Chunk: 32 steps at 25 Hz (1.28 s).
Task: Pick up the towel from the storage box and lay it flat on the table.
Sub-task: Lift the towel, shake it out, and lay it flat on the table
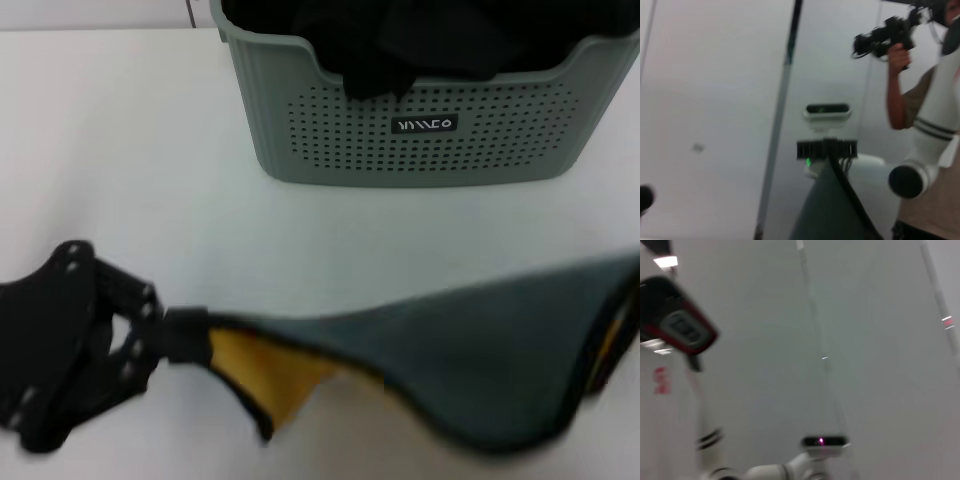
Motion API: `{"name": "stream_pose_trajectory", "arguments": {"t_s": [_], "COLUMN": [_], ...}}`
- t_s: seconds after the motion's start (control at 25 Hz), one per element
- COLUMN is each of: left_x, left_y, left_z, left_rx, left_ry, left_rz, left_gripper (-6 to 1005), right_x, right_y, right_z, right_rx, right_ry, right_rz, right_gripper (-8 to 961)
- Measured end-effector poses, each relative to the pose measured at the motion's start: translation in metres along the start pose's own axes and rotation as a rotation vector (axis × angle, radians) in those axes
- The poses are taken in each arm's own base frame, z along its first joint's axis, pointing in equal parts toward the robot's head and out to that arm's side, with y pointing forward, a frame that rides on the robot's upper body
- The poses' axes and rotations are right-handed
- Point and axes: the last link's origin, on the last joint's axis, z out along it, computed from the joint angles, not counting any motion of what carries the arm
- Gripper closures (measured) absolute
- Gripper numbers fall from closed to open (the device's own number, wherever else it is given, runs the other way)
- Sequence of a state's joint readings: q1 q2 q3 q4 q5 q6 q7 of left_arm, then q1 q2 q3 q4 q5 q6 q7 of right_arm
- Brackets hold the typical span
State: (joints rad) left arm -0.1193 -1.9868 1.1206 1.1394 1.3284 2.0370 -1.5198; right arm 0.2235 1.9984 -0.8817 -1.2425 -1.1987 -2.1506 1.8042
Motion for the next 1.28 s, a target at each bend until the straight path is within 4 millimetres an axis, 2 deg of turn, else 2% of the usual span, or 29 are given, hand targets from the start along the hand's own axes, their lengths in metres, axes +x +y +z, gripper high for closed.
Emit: {"name": "stream_pose_trajectory", "arguments": {"t_s": [0.24, 0.36, 0.44, 0.48, 0.68, 0.8, 0.92, 1.08, 1.28], "left_x": [0.010, 0.006, -0.002, -0.007, -0.048, -0.075, -0.097, -0.108, -0.110], "left_y": [0.035, 0.043, 0.039, 0.034, -0.020, -0.047, -0.063, -0.089, -0.113], "left_z": [0.001, 0.000, 0.001, 0.001, 0.008, 0.027, 0.045, 0.055, 0.053], "left_rx": [-0.109, -0.102, -0.075, -0.058, 0.023, 0.050, 0.110, 0.210, 0.303], "left_ry": [0.049, 0.065, 0.082, 0.088, 0.058, -0.017, -0.113, -0.256, -0.366], "left_rz": [0.023, 0.022, 0.017, 0.007, -0.132, -0.192, -0.242, -0.197, -0.124], "left_gripper": [984, 982, 978, 976, 966, 959, 953, 945, 935], "right_x": [0.009, 0.016, 0.026, 0.032, 0.073, 0.094, 0.113, 0.130, 0.147], "right_y": [0.028, 0.030, 0.021, 0.016, -0.021, -0.040, -0.057, -0.076, -0.099], "right_z": [0.021, 0.017, 0.008, 0.003, -0.019, -0.018, -0.013, -0.011, -0.014], "right_rx": [-0.165, -0.151, -0.097, -0.066, 0.124, 0.197, 0.293, 0.438, 0.603], "right_ry": [0.018, 0.003, -0.027, -0.043, -0.128, -0.115, -0.049, 0.019, 0.094], "right_rz": [0.050, 0.086, 0.128, 0.148, 0.248, 0.288, 0.329, 0.342, 0.338], "right_gripper": [914, 913, 913, 913, 913, 912, 912, 912, 911]}}
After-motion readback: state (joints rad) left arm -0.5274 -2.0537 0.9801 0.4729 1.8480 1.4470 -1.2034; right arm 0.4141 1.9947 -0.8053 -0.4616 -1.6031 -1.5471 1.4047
